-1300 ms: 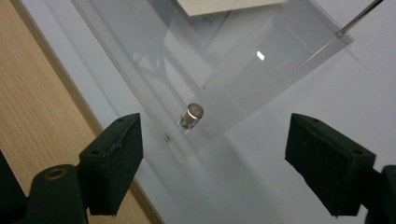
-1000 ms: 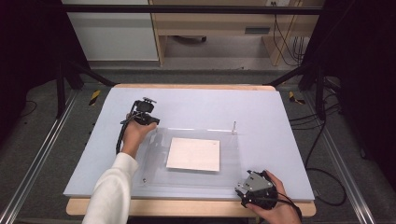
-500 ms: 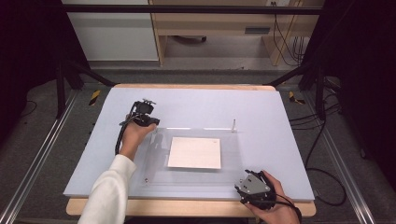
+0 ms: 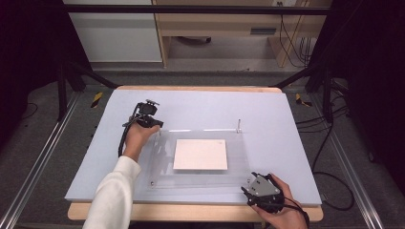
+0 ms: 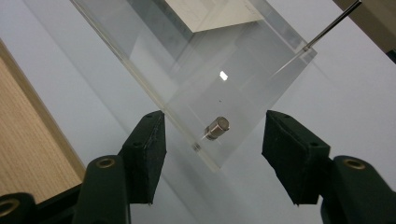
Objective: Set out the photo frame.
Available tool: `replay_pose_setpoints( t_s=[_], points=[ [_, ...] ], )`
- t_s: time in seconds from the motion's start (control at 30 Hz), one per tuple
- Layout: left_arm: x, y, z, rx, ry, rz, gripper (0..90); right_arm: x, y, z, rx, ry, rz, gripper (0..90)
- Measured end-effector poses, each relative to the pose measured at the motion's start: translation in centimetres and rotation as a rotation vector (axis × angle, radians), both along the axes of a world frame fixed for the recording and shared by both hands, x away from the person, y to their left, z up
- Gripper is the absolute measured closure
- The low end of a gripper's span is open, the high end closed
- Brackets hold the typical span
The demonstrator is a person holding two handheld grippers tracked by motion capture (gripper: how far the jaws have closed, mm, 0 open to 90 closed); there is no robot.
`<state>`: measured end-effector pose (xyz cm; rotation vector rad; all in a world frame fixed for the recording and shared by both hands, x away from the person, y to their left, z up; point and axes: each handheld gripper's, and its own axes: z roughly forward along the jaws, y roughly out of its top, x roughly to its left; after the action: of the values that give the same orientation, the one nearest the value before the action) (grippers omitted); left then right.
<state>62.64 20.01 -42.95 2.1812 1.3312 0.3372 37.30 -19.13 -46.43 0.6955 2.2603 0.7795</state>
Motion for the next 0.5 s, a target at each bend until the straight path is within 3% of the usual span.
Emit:
replay_pose_setpoints(
  t_s=[0.23,0.5],
  points=[
    [0.01,0.08,-0.09,-0.009,-0.006,-0.011,84.2,0.14,-0.03,0.13,0.003,-0.003,-0.003,39.8],
    [0.45,0.13,0.01,-0.007,0.021,-0.009,84.3,0.19,-0.16,0.34,0.025,-0.01,-0.008,39.9]
  ],
)
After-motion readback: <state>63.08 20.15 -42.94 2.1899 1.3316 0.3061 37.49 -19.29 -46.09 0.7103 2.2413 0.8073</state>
